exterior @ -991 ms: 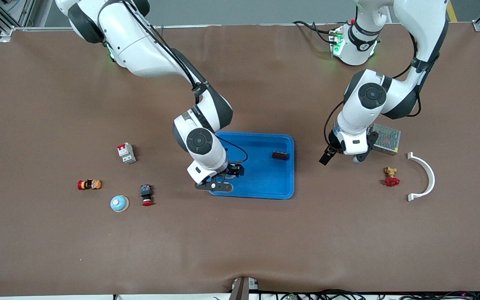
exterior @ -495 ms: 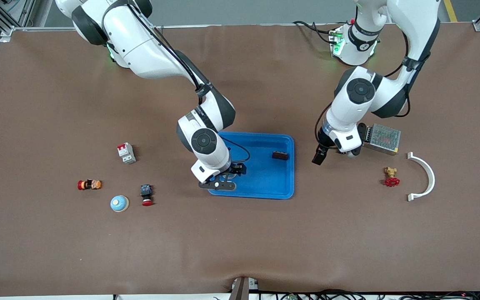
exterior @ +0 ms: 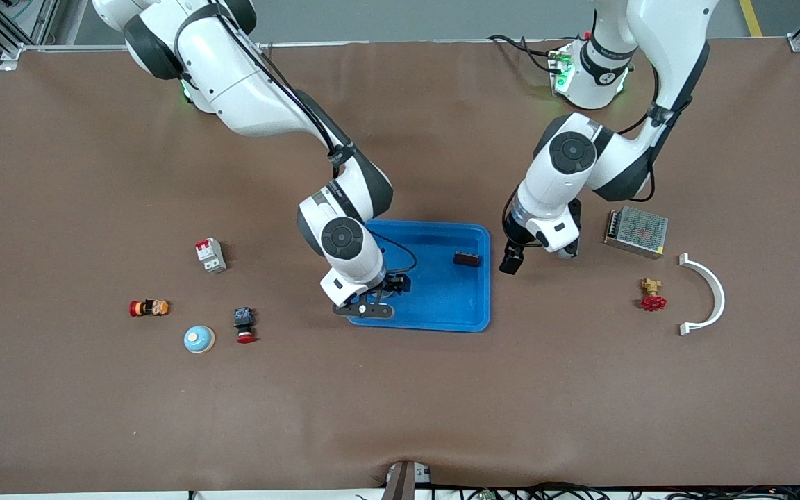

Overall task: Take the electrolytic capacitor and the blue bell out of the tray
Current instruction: 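Move both grippers back into the blue tray toward the remaining items, then grasp the capacitor with the left gripper while the right gripper grasps the bell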

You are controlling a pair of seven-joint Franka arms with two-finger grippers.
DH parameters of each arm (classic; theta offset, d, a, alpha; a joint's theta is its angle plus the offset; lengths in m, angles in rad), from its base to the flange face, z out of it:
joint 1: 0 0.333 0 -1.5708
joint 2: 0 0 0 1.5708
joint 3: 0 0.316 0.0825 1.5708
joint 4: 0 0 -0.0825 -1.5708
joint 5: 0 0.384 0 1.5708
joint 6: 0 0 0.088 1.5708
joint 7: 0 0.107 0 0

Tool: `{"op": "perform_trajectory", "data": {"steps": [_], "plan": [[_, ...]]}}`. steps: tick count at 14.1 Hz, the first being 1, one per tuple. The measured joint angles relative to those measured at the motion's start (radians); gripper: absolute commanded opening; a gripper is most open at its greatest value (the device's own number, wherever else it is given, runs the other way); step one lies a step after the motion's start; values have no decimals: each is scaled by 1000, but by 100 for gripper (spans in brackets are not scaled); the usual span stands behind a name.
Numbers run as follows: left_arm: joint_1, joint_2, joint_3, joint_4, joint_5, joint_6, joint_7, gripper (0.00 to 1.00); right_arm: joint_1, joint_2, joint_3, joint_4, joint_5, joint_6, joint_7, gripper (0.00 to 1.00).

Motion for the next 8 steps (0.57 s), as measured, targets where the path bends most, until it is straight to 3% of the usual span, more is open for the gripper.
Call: {"op": "perform_trajectory", "data": {"steps": [8], "plan": [[-40,129,1,84,39,-1,-197,100,0,18,0,0,-8,0,0,100]]}}
